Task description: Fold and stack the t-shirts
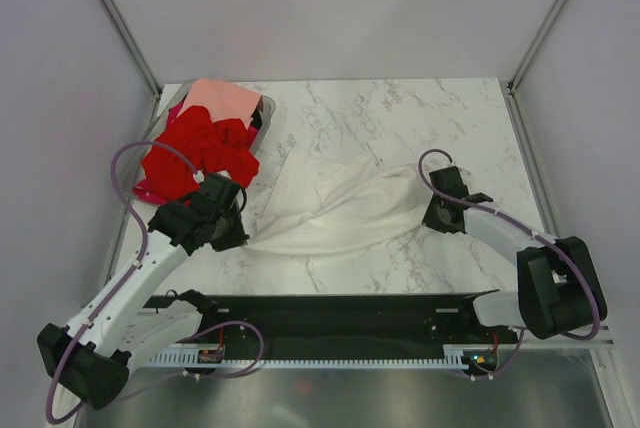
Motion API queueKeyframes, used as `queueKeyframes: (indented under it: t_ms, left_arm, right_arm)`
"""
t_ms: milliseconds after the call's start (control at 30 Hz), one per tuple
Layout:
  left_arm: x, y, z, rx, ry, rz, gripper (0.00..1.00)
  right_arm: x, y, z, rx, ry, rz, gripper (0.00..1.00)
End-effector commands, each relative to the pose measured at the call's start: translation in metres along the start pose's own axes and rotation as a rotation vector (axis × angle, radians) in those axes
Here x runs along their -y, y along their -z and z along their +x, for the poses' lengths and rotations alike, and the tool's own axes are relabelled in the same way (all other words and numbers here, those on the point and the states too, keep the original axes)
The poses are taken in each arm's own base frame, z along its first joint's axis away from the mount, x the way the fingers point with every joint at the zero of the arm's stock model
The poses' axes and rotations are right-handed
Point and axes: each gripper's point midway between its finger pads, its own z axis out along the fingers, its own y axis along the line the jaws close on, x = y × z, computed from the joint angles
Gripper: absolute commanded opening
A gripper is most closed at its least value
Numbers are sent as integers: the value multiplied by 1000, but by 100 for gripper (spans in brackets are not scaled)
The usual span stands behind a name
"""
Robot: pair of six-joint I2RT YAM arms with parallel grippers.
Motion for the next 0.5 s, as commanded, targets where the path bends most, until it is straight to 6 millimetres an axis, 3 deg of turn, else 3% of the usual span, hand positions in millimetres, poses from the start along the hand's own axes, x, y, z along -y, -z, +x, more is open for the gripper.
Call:
queueKeyframes:
  t_ms: [0,100,233,267,300,333,367,400,433,467]
  left_arm:
    - [7,10,-10,34,-20,36,2]
    - [14,37,-27,94,-15,74,2]
    - [30,78,-54,169,-32,136,3]
    - [39,101,-69,220,-31,176,3]
    - [42,111,-74,235,-31,188,3]
    - [45,119,-79,237,-33,187,3]
    - [53,146,-94,298,-25,236,3]
    - [56,158,-100,324,-25,256,3]
    - [59,171,-105,340,-25,272,3]
    - [67,199,-119,406,-22,326,3]
  right_arm:
    - [-18,30,-32,73,-7,-80,0]
    - [-29,77,-54,131,-30,-159,0]
    - [-44,159,-95,212,-36,-275,0]
    - [-45,178,-101,240,-40,-298,0]
    - [-46,193,-108,262,-45,-314,0]
    - [-47,219,-120,297,-55,-335,0]
    - [-47,236,-125,325,-66,-353,0]
    - [-46,249,-129,344,-74,-363,0]
    - [-45,276,-138,384,-87,-384,0]
    - [-42,292,-141,413,-96,-397,0]
